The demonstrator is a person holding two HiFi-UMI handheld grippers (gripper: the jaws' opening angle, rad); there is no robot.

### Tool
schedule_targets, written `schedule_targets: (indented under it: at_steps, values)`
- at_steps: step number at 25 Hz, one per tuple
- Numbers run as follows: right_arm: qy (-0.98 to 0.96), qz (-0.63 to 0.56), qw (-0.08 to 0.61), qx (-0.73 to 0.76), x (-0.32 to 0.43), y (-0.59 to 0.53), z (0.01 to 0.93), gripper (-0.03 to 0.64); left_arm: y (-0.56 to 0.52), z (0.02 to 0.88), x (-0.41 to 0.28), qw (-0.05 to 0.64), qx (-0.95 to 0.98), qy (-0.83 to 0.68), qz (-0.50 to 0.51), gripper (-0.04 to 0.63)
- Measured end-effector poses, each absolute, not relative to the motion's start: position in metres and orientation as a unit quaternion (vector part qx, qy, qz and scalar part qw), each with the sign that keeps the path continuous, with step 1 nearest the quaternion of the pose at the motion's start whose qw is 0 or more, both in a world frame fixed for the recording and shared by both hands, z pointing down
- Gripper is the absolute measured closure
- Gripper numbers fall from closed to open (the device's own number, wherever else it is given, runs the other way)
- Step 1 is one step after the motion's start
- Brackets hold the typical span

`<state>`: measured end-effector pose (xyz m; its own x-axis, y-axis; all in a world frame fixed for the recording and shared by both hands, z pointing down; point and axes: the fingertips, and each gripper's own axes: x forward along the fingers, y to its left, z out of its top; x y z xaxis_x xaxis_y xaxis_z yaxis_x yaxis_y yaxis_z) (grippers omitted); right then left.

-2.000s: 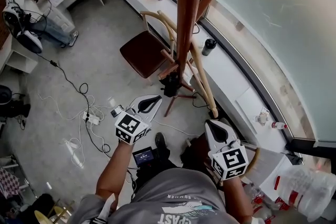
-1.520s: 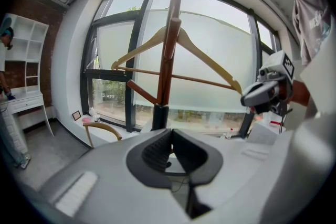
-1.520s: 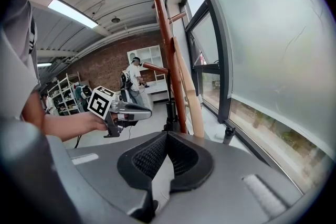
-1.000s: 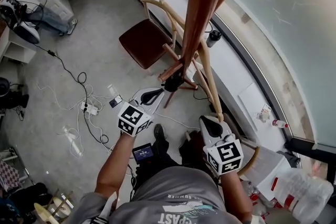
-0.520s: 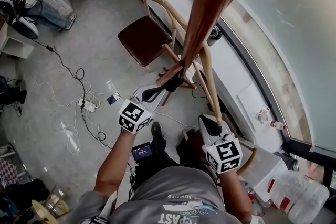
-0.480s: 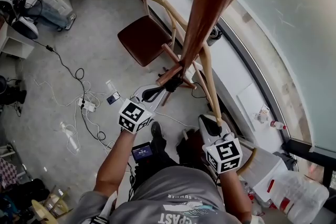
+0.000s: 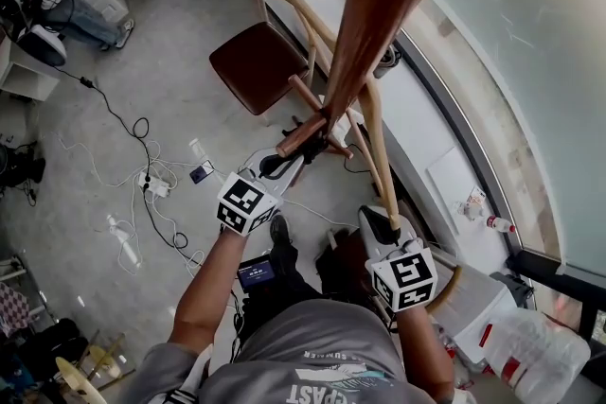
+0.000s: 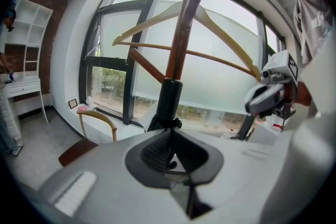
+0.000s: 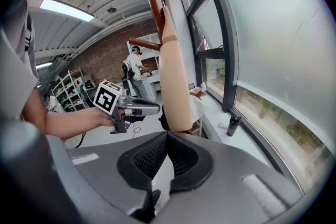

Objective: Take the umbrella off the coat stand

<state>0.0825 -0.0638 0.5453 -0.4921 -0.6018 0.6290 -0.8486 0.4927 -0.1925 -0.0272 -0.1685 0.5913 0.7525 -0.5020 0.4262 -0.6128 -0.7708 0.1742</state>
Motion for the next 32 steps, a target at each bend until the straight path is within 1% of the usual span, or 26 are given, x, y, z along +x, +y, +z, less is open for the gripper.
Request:
schedule_targets:
  at_steps: [13,21,25,31,32]
  values:
    - [-0.825,0.250,0.261,0.435,0.081,-0.068,0.554,0.615,-0.176,0.600,-0.020,0.160,0.926,-0.299,0.168,0.541]
    - [-0.824,0.256,0.268,0.429,0.073,-0.065,0.561,0.615,-0.177,0.599,-0.021,0.154,0.926,-0.307,0.158,0.530]
    - [-0.824,0.258,0.271,0.427,0.072,-0.063,0.564,0.615,-0.179,0.600,-0.022,0.146,0.924,-0.319,0.155,0.502]
    - [-0.821,0.261,0.274,0.426,0.072,-0.060,0.571,0.615,-0.183,0.602,-0.021,0.135,0.922,-0.332,0.146,0.478]
    - [-0.821,0.262,0.275,0.426,0.072,-0.060,0.572,0.615,-0.184,0.603,-0.021,0.135,0.921,-0.333,0.147,0.451]
